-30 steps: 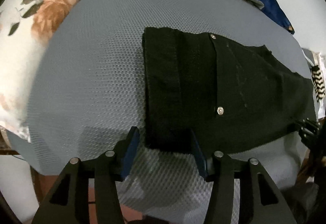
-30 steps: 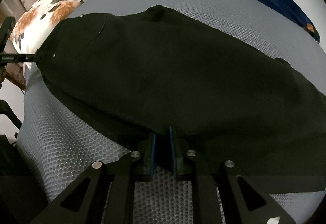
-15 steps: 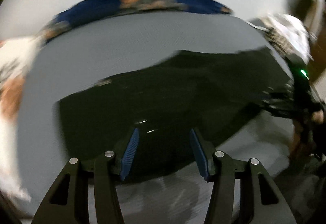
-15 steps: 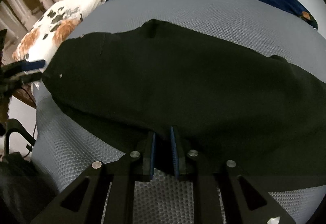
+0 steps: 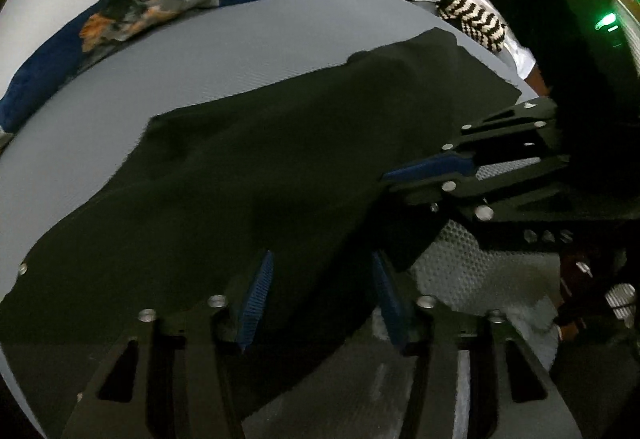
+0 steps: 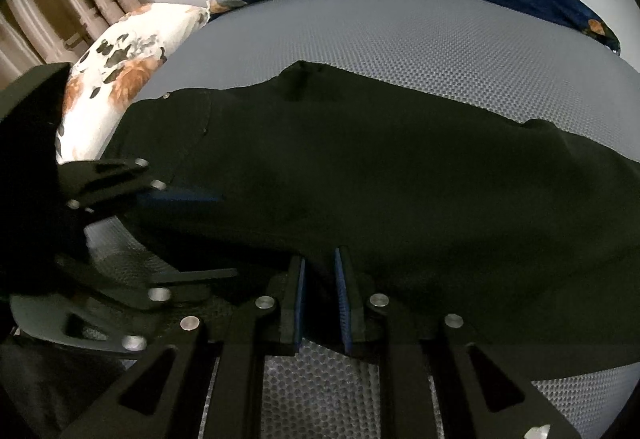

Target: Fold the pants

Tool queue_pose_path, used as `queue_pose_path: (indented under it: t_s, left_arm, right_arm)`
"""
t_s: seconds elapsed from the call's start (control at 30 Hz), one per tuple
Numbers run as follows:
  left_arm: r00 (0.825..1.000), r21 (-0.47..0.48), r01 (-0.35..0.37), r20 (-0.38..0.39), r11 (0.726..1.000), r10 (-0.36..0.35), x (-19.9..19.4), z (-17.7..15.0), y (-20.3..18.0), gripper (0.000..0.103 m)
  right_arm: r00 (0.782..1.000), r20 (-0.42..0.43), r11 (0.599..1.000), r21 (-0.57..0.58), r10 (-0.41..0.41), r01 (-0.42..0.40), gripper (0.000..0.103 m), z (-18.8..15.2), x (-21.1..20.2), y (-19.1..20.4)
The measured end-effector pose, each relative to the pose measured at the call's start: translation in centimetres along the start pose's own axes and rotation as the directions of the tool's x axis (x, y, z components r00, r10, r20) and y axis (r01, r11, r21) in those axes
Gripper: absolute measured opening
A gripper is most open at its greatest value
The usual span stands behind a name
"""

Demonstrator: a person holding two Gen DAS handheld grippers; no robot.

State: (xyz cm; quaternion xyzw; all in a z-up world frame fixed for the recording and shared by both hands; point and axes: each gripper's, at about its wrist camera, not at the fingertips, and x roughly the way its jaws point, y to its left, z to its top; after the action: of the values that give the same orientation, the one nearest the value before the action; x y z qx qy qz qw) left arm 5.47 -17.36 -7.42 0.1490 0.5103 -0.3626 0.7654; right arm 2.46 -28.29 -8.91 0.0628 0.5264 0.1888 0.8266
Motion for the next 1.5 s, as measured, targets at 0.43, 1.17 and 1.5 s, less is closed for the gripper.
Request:
queue_pose_path:
  t_s: [0.43,1.17,1.5]
  left_arm:
    - [1.000,-0.040,0.010,-0.009,0.999,-0.010,0.8,0.1,0.0,0.007]
    - [0.999,-0.134,0.023,-0.046,0.991,-0.029,1.4,0.4,1.1,0.007]
    - [0.997,-0.150,0.037,-0.058,0.988,-0.046,1.8,0.3,1.6,0.007]
  right_arm:
    - [0.987,0.107,0.964,0.251,-0.119,0.089,0.041,-0.8,-5.7,-9.8]
    - [0.910,0.251,0.559,0.829,-0.331,-0.025,0.026,-6.6,-9.3,-34.2]
    - [0.904,0.275,0.538,0.841,-0.327,-0.061,0.005,-4.5,-10.8,-35.8]
